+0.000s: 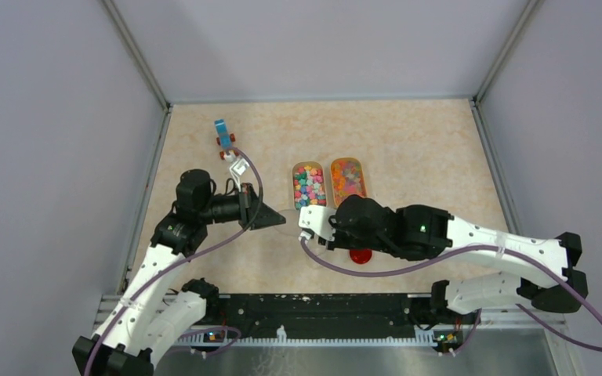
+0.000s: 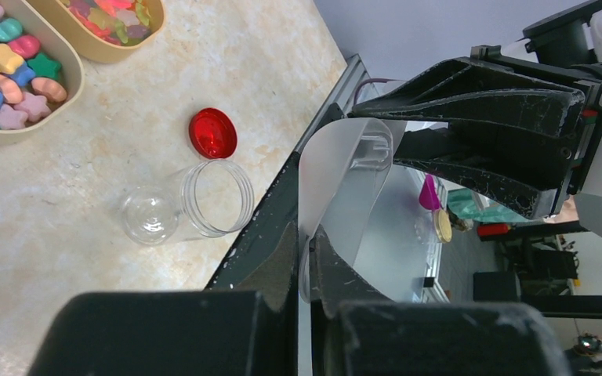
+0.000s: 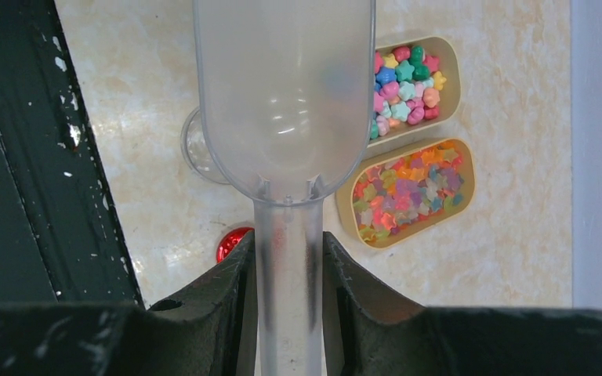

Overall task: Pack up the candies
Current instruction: Adjust the spatula.

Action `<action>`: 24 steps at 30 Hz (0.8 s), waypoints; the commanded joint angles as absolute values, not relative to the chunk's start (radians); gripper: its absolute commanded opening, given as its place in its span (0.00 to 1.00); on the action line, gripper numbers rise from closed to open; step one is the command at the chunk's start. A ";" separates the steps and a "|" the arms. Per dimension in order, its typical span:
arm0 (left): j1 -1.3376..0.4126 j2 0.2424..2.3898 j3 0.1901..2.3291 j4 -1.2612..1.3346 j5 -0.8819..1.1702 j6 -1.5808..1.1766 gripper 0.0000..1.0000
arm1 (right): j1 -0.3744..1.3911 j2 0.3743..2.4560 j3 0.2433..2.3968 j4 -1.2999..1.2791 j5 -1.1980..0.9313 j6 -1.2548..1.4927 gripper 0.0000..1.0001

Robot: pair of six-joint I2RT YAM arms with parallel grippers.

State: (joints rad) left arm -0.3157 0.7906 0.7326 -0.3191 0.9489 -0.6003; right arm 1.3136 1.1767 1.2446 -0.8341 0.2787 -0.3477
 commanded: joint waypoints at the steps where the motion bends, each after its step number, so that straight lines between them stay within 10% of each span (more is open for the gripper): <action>1: -0.314 0.756 0.723 -0.243 1.018 -0.653 0.00 | 1.330 1.095 1.237 -0.731 0.231 -0.340 0.23; 12: -0.315 0.711 0.695 -0.191 1.048 -0.740 0.00 | 1.330 0.923 1.062 -0.547 0.124 -0.416 0.50; 24: -0.318 0.712 0.689 -0.186 1.059 -0.768 0.00 | 1.330 0.942 1.028 -0.461 0.100 -0.440 0.43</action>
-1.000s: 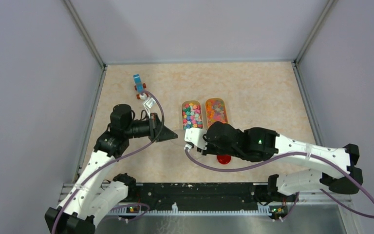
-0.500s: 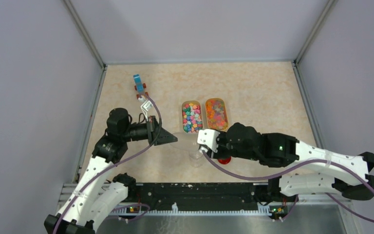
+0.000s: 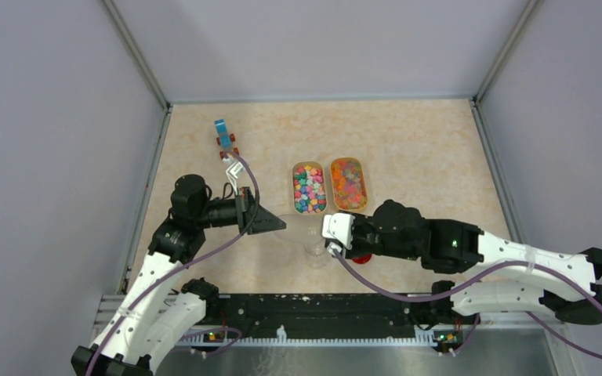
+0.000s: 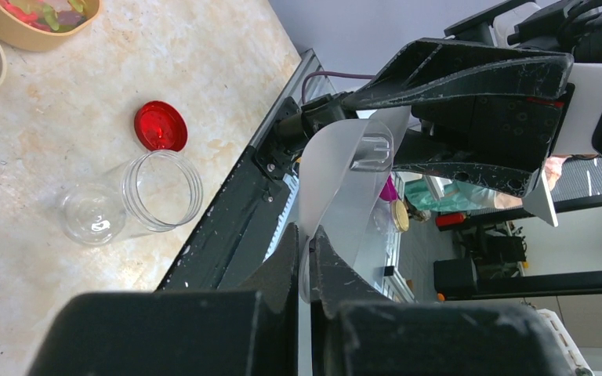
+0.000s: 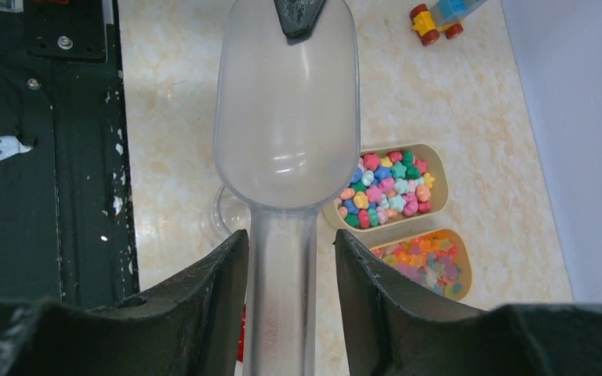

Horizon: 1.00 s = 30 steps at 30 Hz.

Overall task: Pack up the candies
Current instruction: Adjust the spatula.

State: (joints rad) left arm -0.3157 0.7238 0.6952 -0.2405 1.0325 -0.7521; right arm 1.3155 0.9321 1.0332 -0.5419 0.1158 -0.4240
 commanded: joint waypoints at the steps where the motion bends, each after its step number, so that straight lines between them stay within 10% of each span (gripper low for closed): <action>1: -0.318 0.712 0.688 -0.186 1.059 -0.770 0.00 | 1.330 0.945 1.028 -0.458 0.098 -0.441 0.42; 11: -0.323 0.708 0.691 -0.186 1.058 -0.778 0.00 | 1.330 0.955 1.017 -0.448 0.092 -0.436 0.33; 20: -0.325 0.704 0.678 -0.188 1.045 -0.782 0.00 | 1.330 0.922 0.995 -0.398 0.068 -0.418 0.00; 30: -0.325 0.693 0.707 -0.226 0.998 -0.733 0.68 | 1.330 0.900 0.994 -0.436 0.184 -0.357 0.00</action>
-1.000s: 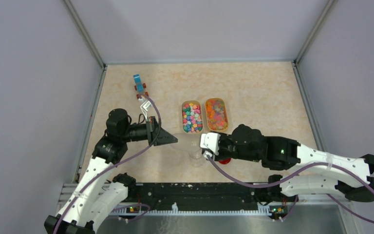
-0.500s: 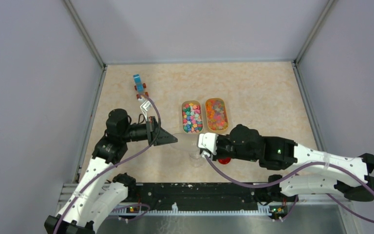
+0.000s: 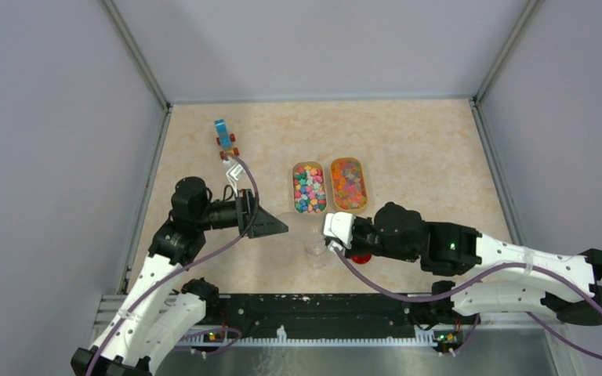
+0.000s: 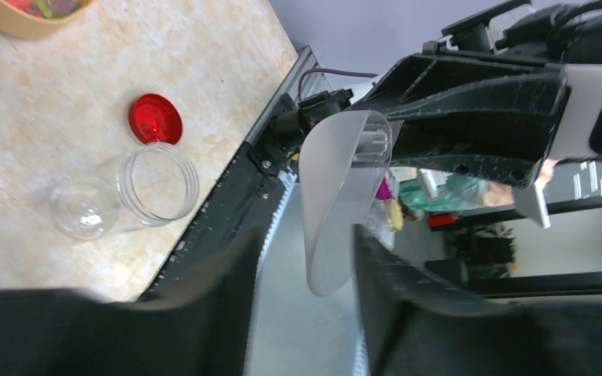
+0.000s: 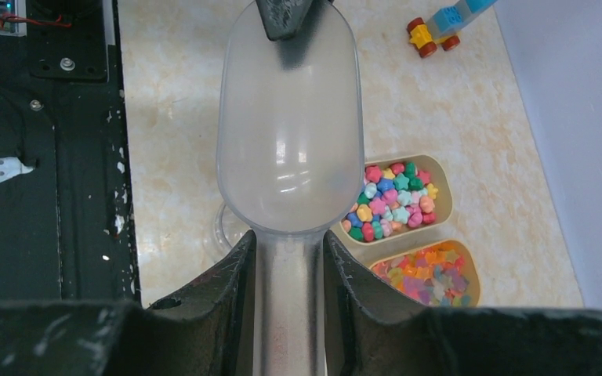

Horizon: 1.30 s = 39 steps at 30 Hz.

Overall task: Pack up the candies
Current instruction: Adjust the spatula, then scoop the fake candies from the storage box.

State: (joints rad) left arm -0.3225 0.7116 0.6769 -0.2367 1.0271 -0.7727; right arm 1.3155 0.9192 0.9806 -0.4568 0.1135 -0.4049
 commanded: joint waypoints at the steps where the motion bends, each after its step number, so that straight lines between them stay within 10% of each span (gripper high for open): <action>1: -0.325 0.694 0.722 -0.254 0.976 -0.707 0.73 | 1.331 0.904 0.997 -0.451 0.205 -0.346 0.00; 7: -0.325 0.695 0.820 -0.388 0.833 -0.577 0.99 | 1.312 0.946 1.047 -0.555 0.316 -0.264 0.00; 39: -0.324 0.597 0.689 -0.419 0.647 -0.333 0.99 | 0.701 1.332 1.315 -1.114 0.151 0.209 0.00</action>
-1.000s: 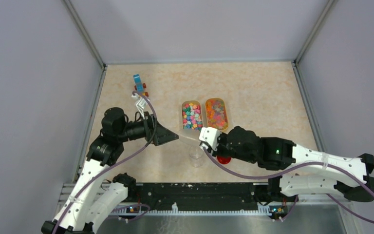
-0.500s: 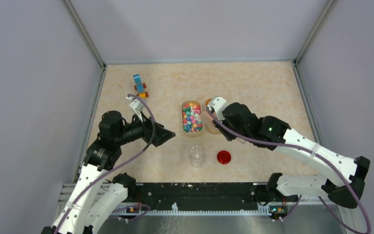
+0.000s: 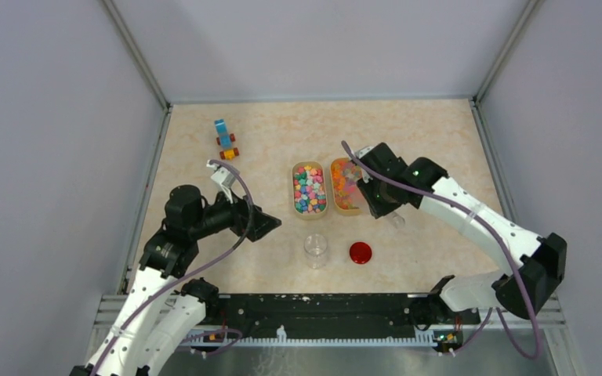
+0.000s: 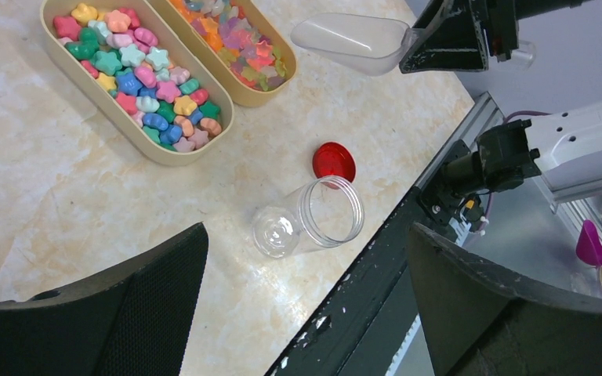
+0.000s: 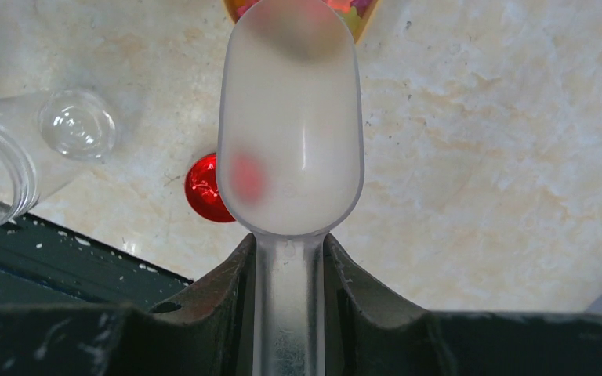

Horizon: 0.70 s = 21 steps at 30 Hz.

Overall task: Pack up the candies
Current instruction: Scoop the fake candies from the storage box.

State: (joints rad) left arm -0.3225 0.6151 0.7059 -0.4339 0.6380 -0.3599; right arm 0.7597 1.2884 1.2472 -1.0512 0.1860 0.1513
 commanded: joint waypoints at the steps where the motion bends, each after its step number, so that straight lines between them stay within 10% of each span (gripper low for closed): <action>1: -0.324 0.594 0.683 -0.422 0.646 -0.332 0.99 | 0.695 1.342 1.317 -1.117 0.145 0.209 0.00; 21: -0.336 0.519 0.641 -0.402 0.646 -0.353 0.99 | 0.672 1.598 1.465 -1.173 0.149 0.205 0.00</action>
